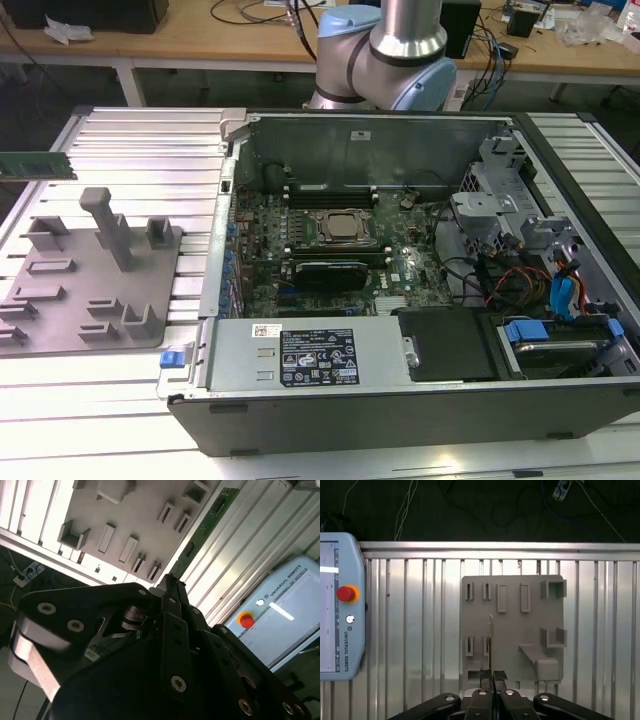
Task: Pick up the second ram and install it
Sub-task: 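Pick up the second ram and move it above second insertion slot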
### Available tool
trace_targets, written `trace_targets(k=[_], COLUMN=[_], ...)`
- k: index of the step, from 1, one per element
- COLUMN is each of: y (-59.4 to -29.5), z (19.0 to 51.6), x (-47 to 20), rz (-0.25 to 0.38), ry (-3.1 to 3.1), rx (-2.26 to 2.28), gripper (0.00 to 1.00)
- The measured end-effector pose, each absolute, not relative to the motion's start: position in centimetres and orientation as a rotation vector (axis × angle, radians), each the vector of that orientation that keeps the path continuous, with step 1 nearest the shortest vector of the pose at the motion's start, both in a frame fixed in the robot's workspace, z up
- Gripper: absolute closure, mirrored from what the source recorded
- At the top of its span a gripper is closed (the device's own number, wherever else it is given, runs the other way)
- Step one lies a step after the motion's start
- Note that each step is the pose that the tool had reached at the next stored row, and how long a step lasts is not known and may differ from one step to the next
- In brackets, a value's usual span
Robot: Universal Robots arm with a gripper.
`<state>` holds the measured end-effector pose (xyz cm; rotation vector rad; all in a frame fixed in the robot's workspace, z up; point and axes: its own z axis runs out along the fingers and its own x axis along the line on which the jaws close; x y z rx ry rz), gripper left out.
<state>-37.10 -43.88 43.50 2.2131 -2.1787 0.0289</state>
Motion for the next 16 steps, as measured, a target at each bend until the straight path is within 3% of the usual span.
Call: trace_targets(k=[16], y=[-43.9], z=[43.5], x=[-26.0], rz=[0.029], ry=[-2.179], rx=[2.213], gripper=[0.9])
